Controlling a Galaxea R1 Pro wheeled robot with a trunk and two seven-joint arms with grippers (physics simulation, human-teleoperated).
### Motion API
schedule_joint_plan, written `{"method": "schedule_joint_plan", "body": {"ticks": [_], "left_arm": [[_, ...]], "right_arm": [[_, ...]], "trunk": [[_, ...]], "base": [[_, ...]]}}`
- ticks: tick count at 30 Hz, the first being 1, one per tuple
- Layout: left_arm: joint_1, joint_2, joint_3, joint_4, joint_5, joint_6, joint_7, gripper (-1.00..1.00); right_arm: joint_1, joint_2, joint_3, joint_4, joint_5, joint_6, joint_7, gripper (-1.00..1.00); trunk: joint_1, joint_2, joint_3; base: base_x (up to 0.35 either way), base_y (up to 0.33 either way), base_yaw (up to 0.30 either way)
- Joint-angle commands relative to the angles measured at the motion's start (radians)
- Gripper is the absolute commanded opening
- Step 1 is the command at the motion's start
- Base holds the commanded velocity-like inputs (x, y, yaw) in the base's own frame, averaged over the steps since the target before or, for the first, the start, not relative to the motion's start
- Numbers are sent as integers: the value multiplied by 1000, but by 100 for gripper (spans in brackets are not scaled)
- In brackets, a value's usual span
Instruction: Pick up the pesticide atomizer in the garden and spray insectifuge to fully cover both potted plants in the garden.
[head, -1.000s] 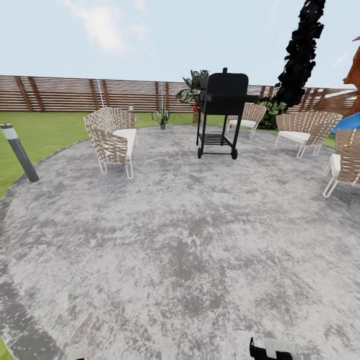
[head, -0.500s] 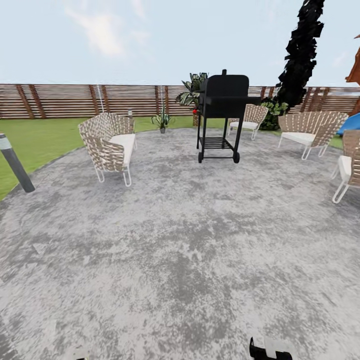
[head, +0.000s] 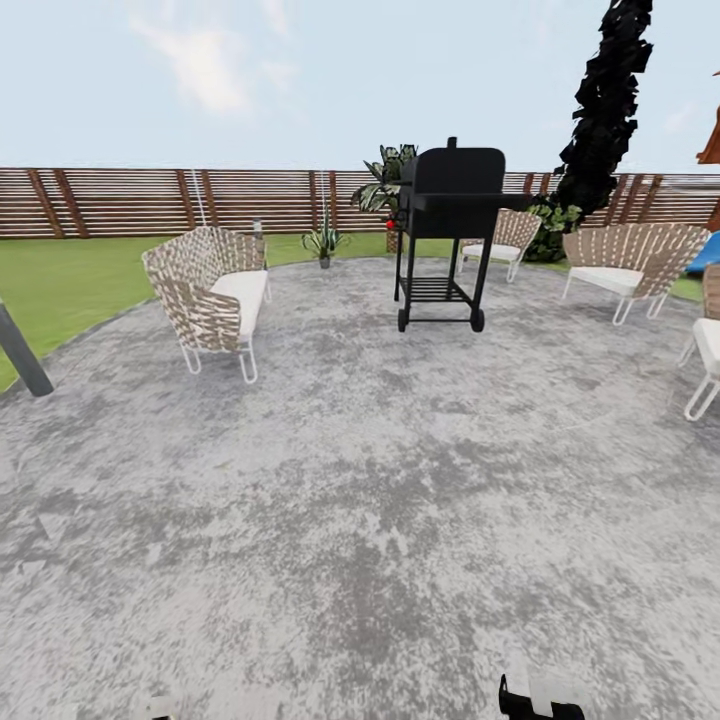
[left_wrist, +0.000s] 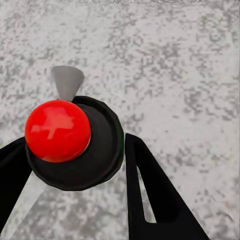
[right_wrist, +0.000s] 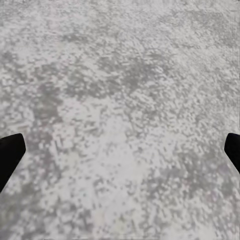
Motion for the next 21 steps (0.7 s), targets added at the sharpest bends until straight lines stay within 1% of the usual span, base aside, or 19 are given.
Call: {"method": "schedule_joint_plan", "body": {"ticks": [1, 21], "left_arm": [[-1, 0, -8, 1, 10, -3, -1, -100], [-1, 0, -8, 2, 10, -3, -1, -100]], "right_arm": [[-1, 0, -6, 2, 11, -2, -5, 100], [-1, 0, -6, 2, 11, -2, -5, 100]], "trunk": [[0, 0, -1], [0, 0, -1]], "base": [[339, 0, 0], [339, 0, 0]]}}
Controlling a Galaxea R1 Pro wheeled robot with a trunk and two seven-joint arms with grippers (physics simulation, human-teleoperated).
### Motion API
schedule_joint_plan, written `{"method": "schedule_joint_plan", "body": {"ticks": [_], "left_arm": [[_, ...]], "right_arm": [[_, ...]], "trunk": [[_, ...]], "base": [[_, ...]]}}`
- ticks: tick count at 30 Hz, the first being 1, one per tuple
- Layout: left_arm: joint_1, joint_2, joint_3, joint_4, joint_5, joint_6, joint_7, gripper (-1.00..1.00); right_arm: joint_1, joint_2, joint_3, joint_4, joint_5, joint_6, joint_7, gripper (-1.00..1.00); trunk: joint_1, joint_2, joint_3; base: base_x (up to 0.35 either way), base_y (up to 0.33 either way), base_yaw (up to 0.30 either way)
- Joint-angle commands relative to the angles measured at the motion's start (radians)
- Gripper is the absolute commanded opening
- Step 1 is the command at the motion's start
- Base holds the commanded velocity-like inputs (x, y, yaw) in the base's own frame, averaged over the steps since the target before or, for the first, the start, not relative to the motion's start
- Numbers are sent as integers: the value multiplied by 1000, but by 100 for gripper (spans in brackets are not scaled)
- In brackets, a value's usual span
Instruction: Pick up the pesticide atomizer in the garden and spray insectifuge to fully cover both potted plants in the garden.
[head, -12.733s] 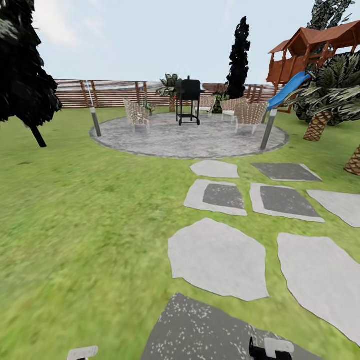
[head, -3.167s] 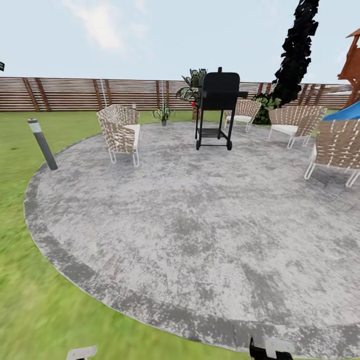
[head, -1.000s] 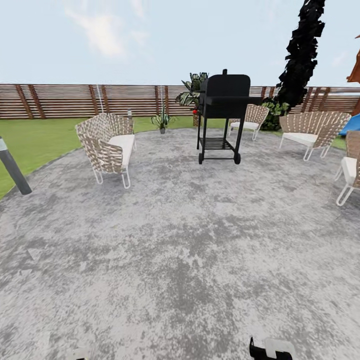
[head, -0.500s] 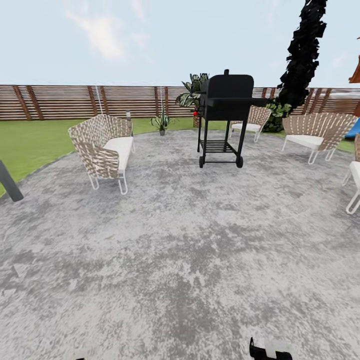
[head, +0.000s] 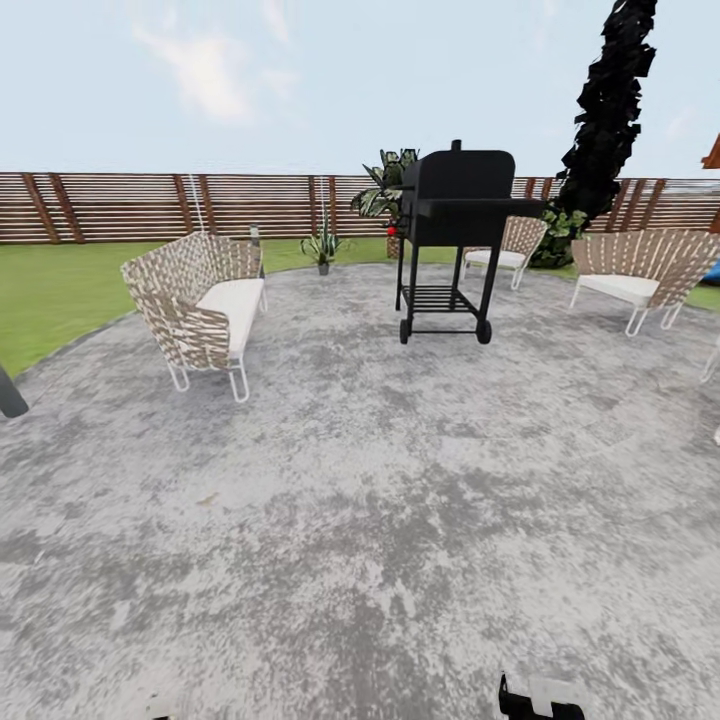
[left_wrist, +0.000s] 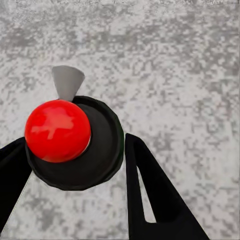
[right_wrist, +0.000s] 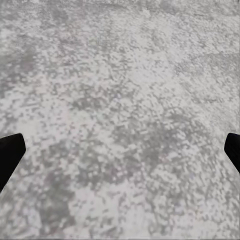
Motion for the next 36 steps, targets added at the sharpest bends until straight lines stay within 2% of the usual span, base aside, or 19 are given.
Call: {"method": "schedule_joint_plan", "body": {"ticks": [1, 19, 28, 36], "left_arm": [[-1, 0, -8, 1, 10, -3, -2, -100], [-1, 0, -8, 0, 10, -4, -2, -100], [-1, 0, -8, 0, 10, -4, -1, -100], [-1, 0, -8, 0, 10, -4, -2, -100]], "right_arm": [[-1, 0, -6, 1, 11, -2, -5, 100], [-1, 1, -6, 0, 11, -2, -5, 100], [-1, 1, -6, 0, 11, -2, -6, 100], [-1, 0, -7, 0, 9, -3, -6, 100]], "trunk": [[0, 0, -1], [0, 0, -1], [0, 0, -1], [0, 0, -1]], "base": [[339, 0, 0], [339, 0, 4], [339, 0, 217], [339, 0, 21]]}}
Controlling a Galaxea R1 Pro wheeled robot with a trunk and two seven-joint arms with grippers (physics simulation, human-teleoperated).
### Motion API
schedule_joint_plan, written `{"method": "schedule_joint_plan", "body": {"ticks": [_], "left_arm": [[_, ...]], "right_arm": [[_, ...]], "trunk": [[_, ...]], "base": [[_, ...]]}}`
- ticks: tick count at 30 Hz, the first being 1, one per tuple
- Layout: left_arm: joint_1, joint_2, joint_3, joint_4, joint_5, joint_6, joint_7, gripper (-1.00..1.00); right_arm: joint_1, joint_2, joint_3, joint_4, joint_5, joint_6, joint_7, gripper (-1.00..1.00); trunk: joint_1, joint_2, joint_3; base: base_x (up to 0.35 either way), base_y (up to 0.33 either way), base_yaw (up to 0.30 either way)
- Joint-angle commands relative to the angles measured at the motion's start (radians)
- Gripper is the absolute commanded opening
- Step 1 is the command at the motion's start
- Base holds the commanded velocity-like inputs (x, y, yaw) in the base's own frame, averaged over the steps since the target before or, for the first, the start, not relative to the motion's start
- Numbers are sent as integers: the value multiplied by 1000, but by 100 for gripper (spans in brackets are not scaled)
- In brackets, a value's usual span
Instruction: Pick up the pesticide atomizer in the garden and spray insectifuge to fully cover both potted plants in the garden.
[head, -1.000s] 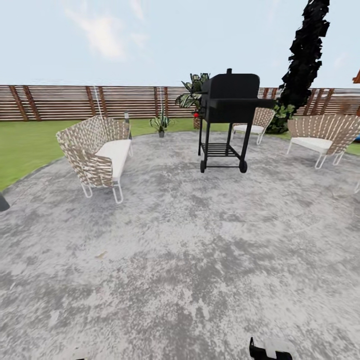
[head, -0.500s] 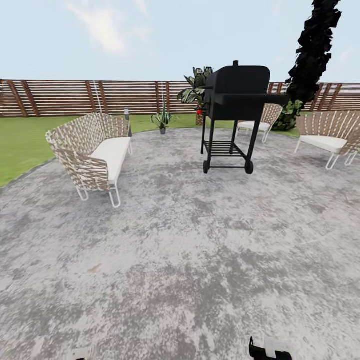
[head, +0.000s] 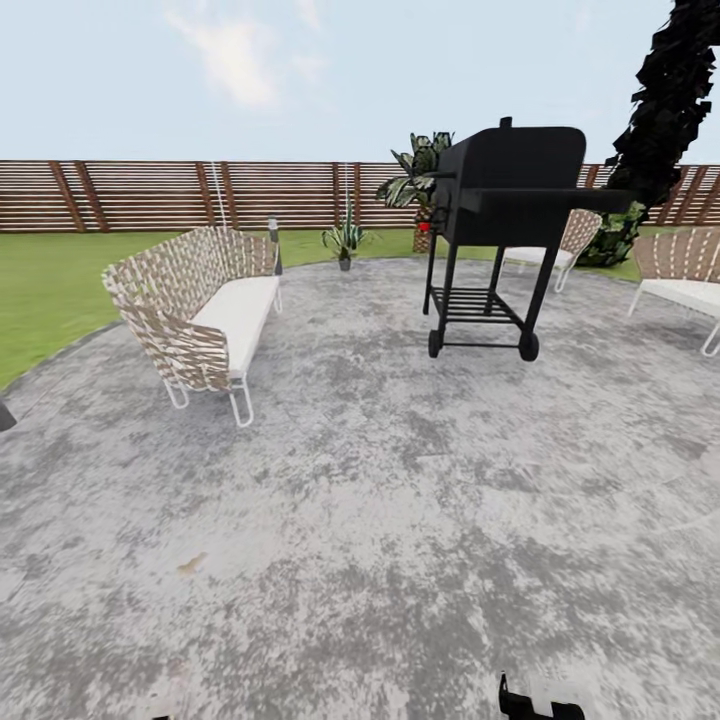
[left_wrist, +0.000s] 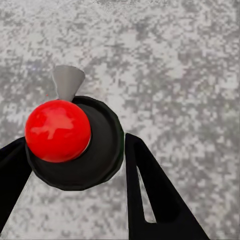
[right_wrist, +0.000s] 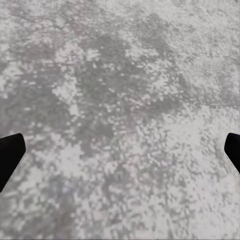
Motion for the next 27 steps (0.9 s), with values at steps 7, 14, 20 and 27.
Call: {"method": "schedule_joint_plan", "body": {"ticks": [7, 14, 20, 27], "left_arm": [[-1, 0, -8, 1, 10, -2, -1, -100], [-1, 0, -8, 2, 10, -2, -1, -100], [-1, 0, -8, 2, 10, -2, -1, -100], [-1, 0, -8, 1, 10, -3, -1, -100]], "right_arm": [[-1, -7, -6, 1, 11, -2, -5, 100], [-1, -5, -6, 1, 11, -1, -5, 100], [-1, -5, -6, 1, 11, -1, -5, 100], [-1, -3, -5, 1, 11, -1, -5, 100]], "trunk": [[0, 0, -1], [0, 0, -1], [0, 0, -1], [0, 0, -1]], "base": [[339, 0, 0], [339, 0, 0], [339, 0, 0], [339, 0, 0]]}}
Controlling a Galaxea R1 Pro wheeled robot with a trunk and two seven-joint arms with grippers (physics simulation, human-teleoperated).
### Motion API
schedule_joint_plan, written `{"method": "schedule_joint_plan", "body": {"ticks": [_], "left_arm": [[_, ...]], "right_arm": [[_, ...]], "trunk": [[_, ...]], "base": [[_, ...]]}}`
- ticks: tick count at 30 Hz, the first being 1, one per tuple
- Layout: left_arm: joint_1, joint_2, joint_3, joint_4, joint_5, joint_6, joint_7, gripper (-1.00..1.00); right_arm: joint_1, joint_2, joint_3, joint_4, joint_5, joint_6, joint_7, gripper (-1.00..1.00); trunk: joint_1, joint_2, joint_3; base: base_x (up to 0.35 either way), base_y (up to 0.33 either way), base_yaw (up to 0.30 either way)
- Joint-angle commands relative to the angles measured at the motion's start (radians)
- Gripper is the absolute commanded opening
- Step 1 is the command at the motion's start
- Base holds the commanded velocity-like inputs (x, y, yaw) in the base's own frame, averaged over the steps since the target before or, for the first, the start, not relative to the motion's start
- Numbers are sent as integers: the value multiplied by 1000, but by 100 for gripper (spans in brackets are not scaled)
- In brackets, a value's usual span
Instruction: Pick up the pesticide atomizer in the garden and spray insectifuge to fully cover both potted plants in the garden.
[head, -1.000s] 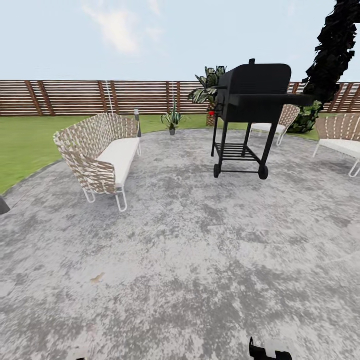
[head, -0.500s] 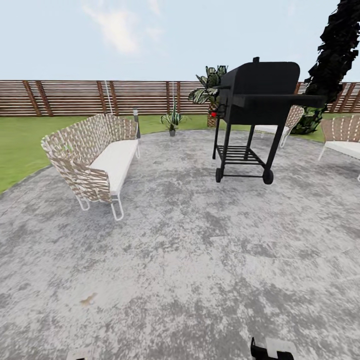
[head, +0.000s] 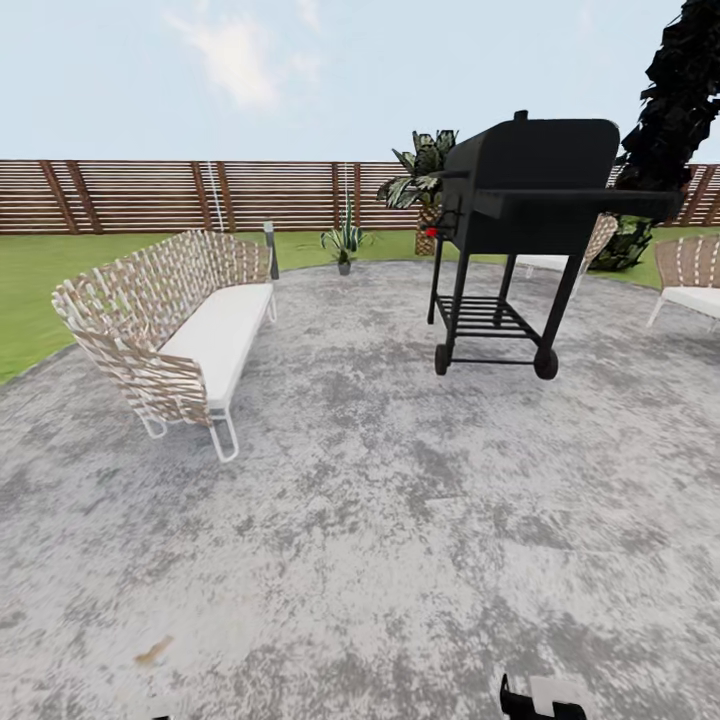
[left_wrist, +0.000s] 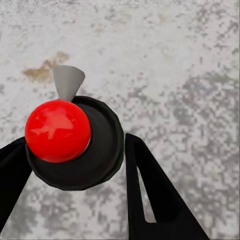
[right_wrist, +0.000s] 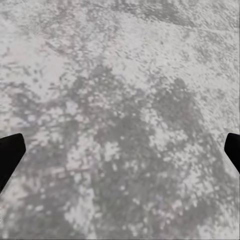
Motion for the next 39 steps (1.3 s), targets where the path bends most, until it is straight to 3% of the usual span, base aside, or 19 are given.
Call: {"method": "schedule_joint_plan", "body": {"ticks": [1, 39], "left_arm": [[-1, 0, -8, 1, 10, -4, -1, -100], [-1, 2, -7, 1, 10, -4, -2, -100]], "right_arm": [[-1, 0, -5, 1, 11, -2, -5, 100], [-1, 2, -5, 2, 12, -2, -5, 100]], "trunk": [[0, 0, -1], [0, 0, -1]], "base": [[339, 0, 0], [339, 0, 0]]}}
